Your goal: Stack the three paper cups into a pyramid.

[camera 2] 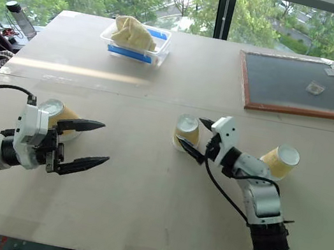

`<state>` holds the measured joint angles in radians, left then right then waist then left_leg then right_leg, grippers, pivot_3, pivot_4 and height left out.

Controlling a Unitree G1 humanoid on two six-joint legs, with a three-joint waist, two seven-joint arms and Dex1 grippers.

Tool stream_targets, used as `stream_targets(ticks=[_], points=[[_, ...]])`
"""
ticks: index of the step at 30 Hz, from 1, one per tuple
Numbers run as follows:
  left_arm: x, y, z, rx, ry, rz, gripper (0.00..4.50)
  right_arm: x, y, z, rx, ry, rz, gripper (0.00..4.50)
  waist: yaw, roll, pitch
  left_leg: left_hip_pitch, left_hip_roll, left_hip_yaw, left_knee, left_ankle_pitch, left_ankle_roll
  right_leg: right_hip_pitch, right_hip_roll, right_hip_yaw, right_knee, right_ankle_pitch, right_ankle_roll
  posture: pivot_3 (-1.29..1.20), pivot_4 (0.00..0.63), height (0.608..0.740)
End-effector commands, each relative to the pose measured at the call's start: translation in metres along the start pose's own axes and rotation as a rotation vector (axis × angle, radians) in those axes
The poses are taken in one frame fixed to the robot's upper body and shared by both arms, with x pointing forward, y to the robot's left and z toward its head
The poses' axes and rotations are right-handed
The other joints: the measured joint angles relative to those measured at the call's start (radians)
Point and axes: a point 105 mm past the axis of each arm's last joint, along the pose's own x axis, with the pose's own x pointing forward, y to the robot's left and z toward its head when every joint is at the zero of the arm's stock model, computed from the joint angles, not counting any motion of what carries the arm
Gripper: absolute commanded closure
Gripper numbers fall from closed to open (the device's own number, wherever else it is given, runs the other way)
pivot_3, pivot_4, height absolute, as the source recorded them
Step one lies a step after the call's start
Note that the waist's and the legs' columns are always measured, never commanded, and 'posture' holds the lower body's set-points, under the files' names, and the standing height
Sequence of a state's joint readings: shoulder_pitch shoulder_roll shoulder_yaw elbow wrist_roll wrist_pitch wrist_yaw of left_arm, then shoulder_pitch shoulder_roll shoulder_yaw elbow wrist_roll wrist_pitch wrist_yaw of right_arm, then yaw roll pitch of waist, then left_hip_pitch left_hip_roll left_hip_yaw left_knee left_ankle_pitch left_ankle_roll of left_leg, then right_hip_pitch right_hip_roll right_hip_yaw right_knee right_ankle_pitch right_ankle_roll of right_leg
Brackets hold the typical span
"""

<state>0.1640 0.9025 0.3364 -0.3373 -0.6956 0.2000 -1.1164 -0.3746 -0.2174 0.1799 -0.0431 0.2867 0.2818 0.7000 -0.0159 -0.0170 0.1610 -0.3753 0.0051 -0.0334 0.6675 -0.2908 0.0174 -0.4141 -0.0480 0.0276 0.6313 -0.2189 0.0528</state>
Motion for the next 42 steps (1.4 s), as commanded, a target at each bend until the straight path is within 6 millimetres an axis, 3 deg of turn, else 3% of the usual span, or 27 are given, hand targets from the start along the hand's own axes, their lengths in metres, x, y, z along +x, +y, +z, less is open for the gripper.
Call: stream_targets(ticks=[1, 2, 4, 8, 19, 21, 24, 25, 31, 35, 37, 42], points=[[0.0, 0.0, 0.016, 0.027, -0.029, -0.022, 0.0, 0.011, -0.002, 0.007, -0.034, -0.017, -0.007, 0.04, 0.0, 0.0, 0.0, -0.002, 0.0, -0.001, 0.0, 0.0, 0.0, -0.002, 0.0, -0.001, 0.0, 0.0, 0.0, 0.0, 0.15, 0.74], [0.0, 0.0, 0.016, 0.029, -0.028, -0.022, 0.0, 0.013, -0.003, 0.008, -0.029, -0.023, -0.007, 0.04, 0.001, 0.0, 0.0, -0.003, 0.0, -0.001, 0.0, 0.001, -0.001, -0.002, 0.0, -0.001, 0.0, 0.0, 0.0, 0.0, 0.15, 0.74], [0.001, 0.0, 0.017, 0.025, -0.032, -0.019, 0.0, 0.015, -0.002, 0.01, -0.025, -0.031, 0.001, 0.56, 0.001, 0.0, 0.0, -0.004, -0.001, -0.001, 0.0, 0.001, -0.001, -0.002, 0.0, -0.002, 0.0, 0.0, 0.0, 0.0, 0.15, 0.74], [0.001, -0.001, 0.017, 0.022, -0.037, -0.006, 0.0, 0.016, 0.003, 0.008, -0.029, -0.024, 0.03, 2.22, -0.001, 0.0, 0.0, -0.003, -0.001, -0.002, 0.0, 0.0, -0.001, -0.002, 0.0, -0.002, 0.0, 0.0, 0.0, 0.0, 0.15, 0.74], [-0.011, -0.003, 0.014, -0.027, -0.063, 0.177, 0.0, 0.072, 0.028, 0.021, -0.028, -0.048, 0.147, 2.28, -0.026, 0.0, 0.0, -0.002, 0.0, -0.003, 0.001, 0.001, -0.002, -0.003, 0.0, -0.002, 0.004, 0.0, -0.001, 0.0, 0.15, 0.74], [-0.012, -0.005, 0.011, -0.033, -0.055, 0.195, 0.0, 0.078, 0.029, 0.017, -0.013, -0.025, 0.146, 1.23, -0.025, 0.0, 0.0, -0.002, 0.0, -0.003, 0.001, 0.001, -0.002, -0.002, 0.0, -0.002, 0.004, 0.0, -0.001, 0.0, 0.15, 0.74], [-0.012, -0.008, 0.01, -0.038, -0.05, 0.206, 0.0, 0.08, 0.028, 0.014, -0.014, -0.016, 0.135, 0.03, -0.021, 0.0, 0.0, -0.002, 0.0, -0.004, 0.001, 0.001, -0.002, -0.002, -0.001, -0.002, 0.004, 0.0, -0.001, 0.0, 0.15, 0.74], [-0.011, -0.008, 0.01, -0.039, -0.051, 0.207, 0.0, 0.078, 0.027, 0.015, -0.014, -0.021, 0.13, 0.03, -0.021, 0.0, 0.0, -0.003, 0.0, -0.004, 0.001, 0.001, -0.002, -0.002, -0.001, -0.002, 0.003, 0.0, -0.001, 0.0, 0.15, 0.74], [0.001, -0.015, 0.017, -0.056, -0.066, 0.145, 0.0, 0.034, 0.019, 0.028, -0.075, -0.059, 0.106, 0.03, -0.016, 0.0, 0.0, -0.003, -0.001, -0.005, 0.001, 0.001, -0.002, -0.002, -0.001, -0.003, 0.003, 0.0, -0.001, 0.0, 0.15, 0.74], [0.026, -0.014, 0.033, -0.034, -0.099, 0.045, 0.0, -0.021, 0.002, 0.047, -0.14, -0.091, -0.021, 0.03, -0.004, 0.0, 0.0, -0.004, -0.002, -0.005, 0.001, 0.001, -0.002, -0.002, -0.002, -0.003, 0.003, 0.0, 0.0, 0.0, 0.15, 0.74], [0.033, -0.013, 0.038, -0.033, -0.108, 0.014, 0.0, -0.038, -0.005, 0.054, -0.173, -0.096, -0.091, 0.03, -0.001, 0.0, 0.0, -0.003, -0.003, -0.005, 0.001, 0.001, -0.002, -0.002, -0.001, -0.004, 0.004, 0.0, 0.0, 0.0, 0.15, 0.74], [0.062, -0.01, 0.053, -0.008, -0.135, -0.098, 0.0, -0.121, -0.049, 0.063, -0.311, -0.043, -0.483, 0.03, 0.007, -0.001, -0.001, -0.003, -0.004, -0.002, 0.002, 0.001, -0.002, -0.001, 0.0, -0.004, 0.005, 0.0, 0.0, 0.0, 0.15, 0.74]])
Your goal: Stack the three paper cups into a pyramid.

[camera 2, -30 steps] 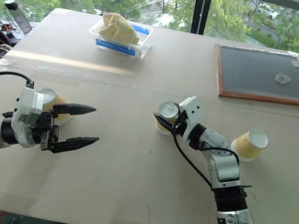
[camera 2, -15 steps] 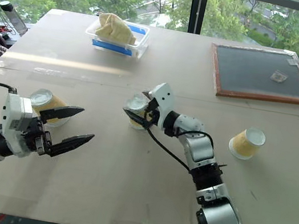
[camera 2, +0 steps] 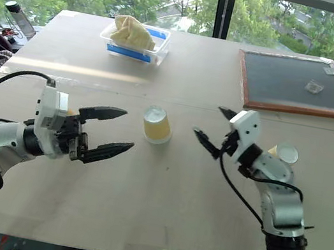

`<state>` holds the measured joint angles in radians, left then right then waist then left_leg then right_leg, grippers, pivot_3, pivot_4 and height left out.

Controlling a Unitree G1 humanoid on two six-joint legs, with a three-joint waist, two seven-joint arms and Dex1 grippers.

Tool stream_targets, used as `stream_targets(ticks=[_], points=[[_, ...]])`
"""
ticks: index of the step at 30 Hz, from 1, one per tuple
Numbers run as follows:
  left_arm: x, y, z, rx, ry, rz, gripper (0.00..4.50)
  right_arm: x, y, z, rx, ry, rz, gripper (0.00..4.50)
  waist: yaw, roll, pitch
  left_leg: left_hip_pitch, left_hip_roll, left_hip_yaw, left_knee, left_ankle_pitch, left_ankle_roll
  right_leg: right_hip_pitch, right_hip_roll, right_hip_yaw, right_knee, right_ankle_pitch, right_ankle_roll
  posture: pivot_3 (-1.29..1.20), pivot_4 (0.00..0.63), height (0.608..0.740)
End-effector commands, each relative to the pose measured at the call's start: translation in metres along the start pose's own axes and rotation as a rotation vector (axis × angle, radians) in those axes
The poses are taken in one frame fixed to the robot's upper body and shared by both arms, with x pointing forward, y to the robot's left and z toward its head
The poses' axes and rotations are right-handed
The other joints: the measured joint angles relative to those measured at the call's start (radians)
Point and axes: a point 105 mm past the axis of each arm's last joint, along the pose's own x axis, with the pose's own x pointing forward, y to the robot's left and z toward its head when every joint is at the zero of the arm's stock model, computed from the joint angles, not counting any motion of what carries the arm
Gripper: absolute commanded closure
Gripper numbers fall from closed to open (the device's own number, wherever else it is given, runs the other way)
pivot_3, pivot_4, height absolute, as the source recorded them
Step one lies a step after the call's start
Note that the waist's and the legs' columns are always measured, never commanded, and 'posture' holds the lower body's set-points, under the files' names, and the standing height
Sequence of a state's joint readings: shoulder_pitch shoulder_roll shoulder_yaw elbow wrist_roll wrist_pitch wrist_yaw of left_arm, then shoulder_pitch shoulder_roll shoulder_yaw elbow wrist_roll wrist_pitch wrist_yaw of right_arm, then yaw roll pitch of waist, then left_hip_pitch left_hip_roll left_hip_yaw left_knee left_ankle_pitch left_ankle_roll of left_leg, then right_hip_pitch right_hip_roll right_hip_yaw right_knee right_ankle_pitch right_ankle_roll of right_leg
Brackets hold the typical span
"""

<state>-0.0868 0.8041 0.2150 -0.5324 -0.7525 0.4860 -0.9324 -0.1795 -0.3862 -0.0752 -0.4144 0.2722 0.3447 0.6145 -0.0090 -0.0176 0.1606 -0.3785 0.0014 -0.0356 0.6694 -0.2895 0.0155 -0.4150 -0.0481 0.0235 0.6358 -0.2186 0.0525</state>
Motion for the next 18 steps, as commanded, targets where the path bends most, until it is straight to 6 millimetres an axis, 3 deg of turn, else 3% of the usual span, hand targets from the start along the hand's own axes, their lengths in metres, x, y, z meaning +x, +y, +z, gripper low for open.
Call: stream_targets(ticks=[1, 5, 8, 13, 18], points=[[0.012, -0.002, 0.008, 0.008, -0.015, -0.063, 0.0, -0.042, -0.038, 0.011, -0.103, 0.005, -0.237, 0.03, 0.0, 0.0, 0.0, 0.0, 0.0, 0.0, 0.0, 0.0, 0.0, 0.0, 0.0, 0.0, 0.0, 0.0, 0.0, 0.0, 0.15, 0.74], [0.023, -0.004, 0.009, 0.001, -0.017, -0.139, 0.0, -0.078, -0.044, -0.004, -0.09, 0.096, -0.351, 0.03, -0.008, 0.0, 0.0, 0.001, 0.001, 0.001, 0.0, 0.0, 0.0, 0.0, 0.001, 0.001, -0.001, 0.0, 0.0, 0.0, 0.15, 0.74], [0.031, -0.001, 0.01, 0.018, -0.024, -0.166, 0.0, -0.091, -0.047, -0.015, -0.062, 0.135, -0.432, 0.03, -0.011, 0.0, 0.0, 0.001, 0.001, 0.002, 0.0, 0.0, 0.0, 0.0, 0.002, 0.003, 0.0, 0.0, 0.0, 0.0, 0.15, 0.74], [0.043, 0.001, 0.014, 0.043, -0.04, -0.211, 0.0, -0.097, -0.045, -0.033, 0.062, 0.139, -0.512, 0.03, -0.005, 0.0, 0.0, 0.002, 0.001, 0.002, 0.001, 0.0, 0.0, 0.002, 0.002, 0.003, 0.0, 0.0, 0.0, 0.0, 0.15, 0.74], [0.047, 0.0, 0.016, 0.061, -0.047, -0.22, 0.0, -0.099, -0.058, -0.04, 0.121, 0.115, -0.62, 0.03, -0.006, 0.0, 0.0, 0.002, 0.001, 0.002, 0.001, 0.0, 0.0, 0.002, 0.002, 0.004, 0.0, 0.0, 0.0, 0.0, 0.15, 0.74]])
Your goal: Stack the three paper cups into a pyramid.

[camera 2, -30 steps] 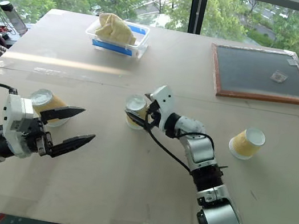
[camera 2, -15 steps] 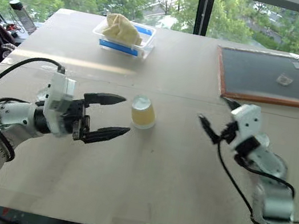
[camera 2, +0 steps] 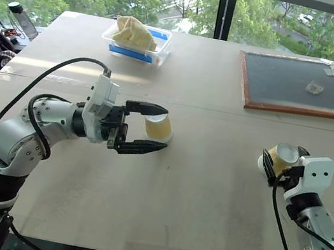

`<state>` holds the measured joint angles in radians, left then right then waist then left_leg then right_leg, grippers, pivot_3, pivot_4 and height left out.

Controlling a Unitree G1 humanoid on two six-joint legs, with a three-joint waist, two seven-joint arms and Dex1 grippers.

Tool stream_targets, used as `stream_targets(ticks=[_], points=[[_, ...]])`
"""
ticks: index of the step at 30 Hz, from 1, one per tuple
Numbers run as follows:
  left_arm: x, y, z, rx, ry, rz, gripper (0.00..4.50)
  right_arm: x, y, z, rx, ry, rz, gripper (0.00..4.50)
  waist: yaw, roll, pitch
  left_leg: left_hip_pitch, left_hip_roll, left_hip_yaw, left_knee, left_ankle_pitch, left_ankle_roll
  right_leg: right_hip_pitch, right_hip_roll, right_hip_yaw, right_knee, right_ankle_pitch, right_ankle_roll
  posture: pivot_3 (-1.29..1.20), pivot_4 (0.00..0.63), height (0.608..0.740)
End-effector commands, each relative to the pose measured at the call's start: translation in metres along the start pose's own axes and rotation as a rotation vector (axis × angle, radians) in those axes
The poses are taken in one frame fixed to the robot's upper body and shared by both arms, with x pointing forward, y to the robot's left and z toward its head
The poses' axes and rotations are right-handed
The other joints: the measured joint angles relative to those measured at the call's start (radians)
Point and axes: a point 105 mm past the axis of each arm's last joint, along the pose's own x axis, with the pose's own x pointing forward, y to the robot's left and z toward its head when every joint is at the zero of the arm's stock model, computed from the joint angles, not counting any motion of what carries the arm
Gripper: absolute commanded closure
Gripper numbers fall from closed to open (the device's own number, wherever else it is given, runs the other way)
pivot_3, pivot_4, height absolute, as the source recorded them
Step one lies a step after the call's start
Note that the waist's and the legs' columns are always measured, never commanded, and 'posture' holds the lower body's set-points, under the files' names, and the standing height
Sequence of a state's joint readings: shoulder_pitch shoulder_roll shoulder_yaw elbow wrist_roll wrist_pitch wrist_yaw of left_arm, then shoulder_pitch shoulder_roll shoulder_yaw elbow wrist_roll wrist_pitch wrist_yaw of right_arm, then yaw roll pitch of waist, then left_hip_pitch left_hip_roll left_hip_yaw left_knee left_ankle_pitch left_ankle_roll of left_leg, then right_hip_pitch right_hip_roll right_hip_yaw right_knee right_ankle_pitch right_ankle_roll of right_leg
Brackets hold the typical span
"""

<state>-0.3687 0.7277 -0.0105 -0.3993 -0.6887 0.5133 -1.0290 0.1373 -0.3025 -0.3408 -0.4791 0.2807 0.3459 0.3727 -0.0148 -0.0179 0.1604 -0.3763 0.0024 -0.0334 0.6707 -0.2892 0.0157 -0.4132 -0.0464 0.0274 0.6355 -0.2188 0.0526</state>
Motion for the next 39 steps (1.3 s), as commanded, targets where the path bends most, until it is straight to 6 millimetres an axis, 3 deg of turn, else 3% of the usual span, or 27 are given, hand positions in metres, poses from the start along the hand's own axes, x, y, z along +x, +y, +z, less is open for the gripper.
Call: stream_targets(ticks=[1, 12, 16, 19, 23, 30, 39], points=[[0.001, 0.001, 0.009, 0.05, -0.016, -0.006, 0.0, 0.001, -0.015, 0.006, 0.05, -0.043, -0.098, 0.03, 0.0, 0.0, 0.0, 0.0, 0.0, 0.0, 0.0, 0.0, 0.0, 0.0, 0.0, 0.0, 0.0, 0.0, 0.0, 0.0, 0.15, 0.74], [0.003, 0.0, 0.014, 0.069, -0.024, -0.011, 0.0, 0.004, -0.011, -0.006, 0.122, -0.016, -0.08, 0.03, 0.002, 0.0, 0.0, -0.001, 0.0, 0.0, 0.0, 0.0, 0.0, 0.0, 0.0, -0.001, 0.0, 0.0, 0.0, 0.0, 0.15, 0.74], [0.003, 0.003, 0.014, 0.073, -0.025, 0.0, 0.0, 0.007, -0.002, -0.004, 0.114, -0.017, -0.041, 1.61, 0.002, 0.0, 0.0, -0.001, 0.0, 0.0, 0.0, 0.0, 0.0, 0.0, 0.0, -0.001, 0.0, 0.0, 0.0, 0.0, 0.15, 0.74], [-0.002, 0.005, 0.01, 0.067, -0.009, 0.034, 0.0, 0.009, 0.009, -0.002, 0.079, -0.014, 0.016, 1.61, 0.0, 0.0, 0.0, -0.001, 0.0, 0.0, 0.0, 0.0, 0.0, 0.0, 0.0, -0.001, 0.0, 0.0, 0.0, 0.0, 0.15, 0.74], [-0.013, 0.003, 0.003, 0.05, 0.002, 0.096, 0.0, 0.018, 0.044, 0.01, 0.06, -0.041, 0.175, 1.61, -0.008, 0.0, 0.0, 0.0, 0.001, -0.001, 0.0, 0.0, 0.0, 0.0, 0.0, 0.0, 0.0, 0.0, 0.0, 0.0, 0.15, 0.74], [-0.055, 0.002, -0.016, 0.011, 0.067, 0.274, 0.0, 0.046, 0.131, 0.031, 0.141, -0.066, 0.503, 1.61, -0.022, 0.0, 0.0, 0.002, 0.002, -0.003, -0.001, 0.0, 0.0, 0.0, 0.0, 0.001, 0.001, 0.0, 0.0, 0.0, 0.15, 0.74], [-0.078, -0.012, -0.025, -0.029, 0.08, 0.414, 0.0, 0.078, 0.177, 0.033, 0.082, -0.071, 0.652, 1.61, 0.001, -0.001, 0.0, -0.001, 0.002, -0.004, -0.001, 0.0, 0.0, -0.001, -0.002, -0.001, -0.001, 0.0, 0.0, 0.0, 0.15, 0.74]])
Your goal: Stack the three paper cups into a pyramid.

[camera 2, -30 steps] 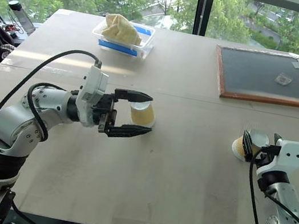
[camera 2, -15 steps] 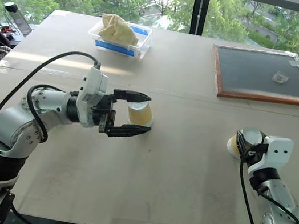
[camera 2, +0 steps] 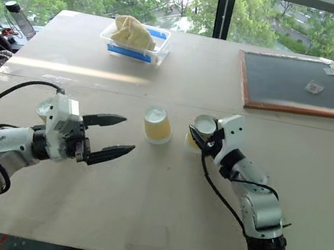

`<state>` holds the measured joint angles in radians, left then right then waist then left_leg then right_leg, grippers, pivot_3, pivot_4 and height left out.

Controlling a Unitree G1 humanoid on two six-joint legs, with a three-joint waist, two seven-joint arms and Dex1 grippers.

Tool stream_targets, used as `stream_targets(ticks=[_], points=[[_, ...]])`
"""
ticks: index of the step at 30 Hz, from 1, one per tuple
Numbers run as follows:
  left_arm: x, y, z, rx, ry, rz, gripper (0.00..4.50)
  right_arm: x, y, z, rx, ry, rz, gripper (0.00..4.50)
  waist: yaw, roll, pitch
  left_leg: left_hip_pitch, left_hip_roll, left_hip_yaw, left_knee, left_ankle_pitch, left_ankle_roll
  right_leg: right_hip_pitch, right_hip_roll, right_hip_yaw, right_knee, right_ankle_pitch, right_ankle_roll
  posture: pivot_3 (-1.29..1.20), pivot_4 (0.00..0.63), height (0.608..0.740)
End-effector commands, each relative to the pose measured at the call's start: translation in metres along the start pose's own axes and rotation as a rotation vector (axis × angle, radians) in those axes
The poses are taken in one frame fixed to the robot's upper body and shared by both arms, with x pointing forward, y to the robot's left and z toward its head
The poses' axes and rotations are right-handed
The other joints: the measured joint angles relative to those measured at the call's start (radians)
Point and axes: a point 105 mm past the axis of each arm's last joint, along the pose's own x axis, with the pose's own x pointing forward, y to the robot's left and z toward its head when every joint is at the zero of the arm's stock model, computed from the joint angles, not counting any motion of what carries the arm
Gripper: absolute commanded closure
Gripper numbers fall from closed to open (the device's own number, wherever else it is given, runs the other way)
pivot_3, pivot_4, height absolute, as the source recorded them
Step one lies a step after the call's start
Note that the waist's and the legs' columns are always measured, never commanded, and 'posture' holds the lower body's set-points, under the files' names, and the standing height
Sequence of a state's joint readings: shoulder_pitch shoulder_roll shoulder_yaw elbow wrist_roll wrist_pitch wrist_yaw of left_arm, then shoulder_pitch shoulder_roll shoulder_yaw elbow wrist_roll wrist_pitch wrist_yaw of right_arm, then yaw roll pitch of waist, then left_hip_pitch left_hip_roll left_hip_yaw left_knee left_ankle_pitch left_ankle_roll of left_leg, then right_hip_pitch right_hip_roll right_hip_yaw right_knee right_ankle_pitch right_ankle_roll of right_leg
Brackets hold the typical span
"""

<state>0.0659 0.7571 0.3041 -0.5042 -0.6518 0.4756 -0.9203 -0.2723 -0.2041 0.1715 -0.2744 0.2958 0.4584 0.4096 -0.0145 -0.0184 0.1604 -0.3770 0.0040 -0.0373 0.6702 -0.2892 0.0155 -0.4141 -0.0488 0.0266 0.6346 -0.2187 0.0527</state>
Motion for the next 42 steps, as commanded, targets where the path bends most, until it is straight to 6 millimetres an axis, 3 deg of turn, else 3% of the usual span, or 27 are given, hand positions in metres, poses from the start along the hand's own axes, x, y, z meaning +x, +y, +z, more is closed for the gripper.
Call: stream_targets(ticks=[1, 11, 16, 20, 25, 28, 31, 34, 38, 42], points=[[-0.007, -0.002, 0.013, 0.05, -0.043, 0.041, 0.0, 0.013, 0.011, 0.011, -0.062, -0.039, 0.08, 1.61, -0.001, 0.0, 0.0, 0.0, 0.0, 0.0, 0.0, 0.0, 0.0, 0.0, 0.0, 0.0, 0.0, 0.0, 0.0, 0.0, 0.15, 0.74], [-0.01, 0.003, 0.01, 0.066, -0.043, 0.076, 0.0, 0.035, 0.018, 0.014, -0.067, -0.055, 0.125, 1.61, -0.001, 0.0, 0.0, 0.0, -0.001, 0.0, 0.0, 0.0, 0.0, 0.0, 0.001, -0.001, 0.001, 0.0, 0.0, 0.0, 0.15, 0.74], [-0.01, 0.004, 0.012, 0.074, -0.063, 0.094, 0.0, 0.029, 0.017, 0.017, -0.06, -0.084, 0.129, 0.04, -0.001, 0.0, 0.0, 0.0, -0.001, 0.0, 0.0, 0.0, 0.0, -0.001, 0.001, -0.001, 0.001, 0.0, 0.0, 0.0, 0.15, 0.74], [-0.014, 0.003, 0.016, 0.072, -0.111, 0.148, 0.0, 0.021, 0.014, 0.021, -0.067, -0.101, 0.132, 0.04, -0.001, 0.0, 0.0, 0.0, -0.001, 0.0, 0.0, 0.0, 0.0, -0.001, 0.0, -0.001, 0.001, 0.0, 0.0, 0.0, 0.15, 0.74], [-0.028, 0.015, 0.02, 0.1, -0.204, 0.397, 0.0, -0.009, 0.009, 0.018, -0.079, -0.073, 0.178, 0.04, 0.003, 0.0, 0.0, 0.0, 0.0, -0.001, 0.0, 0.0, 0.0, -0.001, 0.0, -0.001, 0.001, 0.0, 0.0, 0.0, 0.15, 0.74], [-0.051, 0.021, 0.015, 0.127, -0.279, 0.658, 0.0, -0.04, -0.001, 0.017, -0.114, -0.045, 0.202, 0.04, 0.003, 0.0, 0.0, -0.001, -0.001, 0.0, 0.0, 0.0, 0.0, 0.0, -0.002, -0.001, -0.001, 0.0, 0.0, 0.0, 0.15, 0.74], [-0.08, 0.021, -0.002, 0.127, -0.275, 0.876, 0.0, -0.074, -0.002, 0.021, -0.139, -0.043, 0.32, 0.04, 0.001, -0.002, -0.001, -0.001, -0.001, 0.001, 0.0, 0.0, 0.0, 0.0, -0.002, -0.001, -0.003, 0.0, 0.0, 0.0, 0.15, 0.74], [-0.101, 0.028, -0.024, 0.103, -0.233, 1.052, 0.0, -0.095, 0.004, 0.03, -0.103, -0.069, 0.434, 0.04, 0.004, -0.002, -0.001, -0.001, 0.0, 0.001, 0.0, 0.0, 0.0, 0.002, -0.002, -0.002, -0.004, 0.0, 0.0, 0.0, 0.15, 0.74], [-0.1, 0.039, -0.05, 0.049, -0.171, 1.103, 0.0, -0.107, 0.015, 0.041, -0.072, -0.126, 0.542, 0.04, 0.005, -0.003, -0.002, 0.003, 0.0, 0.002, 0.0, 0.0, 0.0, 0.006, 0.002, -0.004, -0.004, -0.002, -0.004, 0.0, 0.15, 0.74], [-0.097, 0.053, -0.059, 0.025, -0.152, 1.078, 0.0, -0.108, 0.018, 0.057, -0.062, -0.227, 0.579, 0.04, 0.004, -0.006, -0.003, 0.011, 0.001, 0.003, 0.0, 0.0, 0.0, 0.012, 0.003, -0.004, -0.003, -0.003, -0.003, 0.0, 0.15, 0.74]])
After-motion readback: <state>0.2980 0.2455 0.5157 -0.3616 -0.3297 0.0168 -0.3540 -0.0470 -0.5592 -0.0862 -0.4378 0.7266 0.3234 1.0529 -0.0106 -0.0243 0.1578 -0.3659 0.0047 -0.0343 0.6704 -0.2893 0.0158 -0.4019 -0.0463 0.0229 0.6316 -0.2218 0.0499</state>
